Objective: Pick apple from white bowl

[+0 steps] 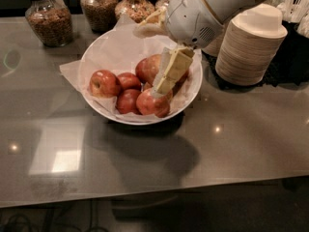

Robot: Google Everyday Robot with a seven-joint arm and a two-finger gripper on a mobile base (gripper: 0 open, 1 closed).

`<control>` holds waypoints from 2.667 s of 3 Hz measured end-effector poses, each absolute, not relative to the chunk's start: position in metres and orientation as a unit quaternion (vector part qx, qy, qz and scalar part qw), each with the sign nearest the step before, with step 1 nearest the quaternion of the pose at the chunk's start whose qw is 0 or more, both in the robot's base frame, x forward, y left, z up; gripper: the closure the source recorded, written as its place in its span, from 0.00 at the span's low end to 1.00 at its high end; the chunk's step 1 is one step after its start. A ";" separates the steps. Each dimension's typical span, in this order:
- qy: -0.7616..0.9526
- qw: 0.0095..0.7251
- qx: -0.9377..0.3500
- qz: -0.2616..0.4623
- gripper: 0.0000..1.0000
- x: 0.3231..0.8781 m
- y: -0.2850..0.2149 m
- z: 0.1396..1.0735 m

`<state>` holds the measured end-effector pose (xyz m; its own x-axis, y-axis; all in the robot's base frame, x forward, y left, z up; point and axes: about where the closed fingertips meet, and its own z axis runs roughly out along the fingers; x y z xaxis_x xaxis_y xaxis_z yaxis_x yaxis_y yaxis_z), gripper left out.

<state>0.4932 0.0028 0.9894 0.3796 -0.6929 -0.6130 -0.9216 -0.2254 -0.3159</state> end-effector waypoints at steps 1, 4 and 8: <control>0.519 0.331 -0.767 0.180 0.09 0.492 0.008 0.990; 0.470 0.332 -0.776 0.258 0.07 0.512 0.072 0.951; 0.445 0.304 -0.792 0.287 0.12 0.541 0.108 0.914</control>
Offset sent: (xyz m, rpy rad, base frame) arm 0.0039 0.0096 -0.0082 0.0560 0.0186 0.0209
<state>0.5413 0.1076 0.9142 0.4393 -0.5307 -0.7248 -0.8795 -0.4186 -0.2265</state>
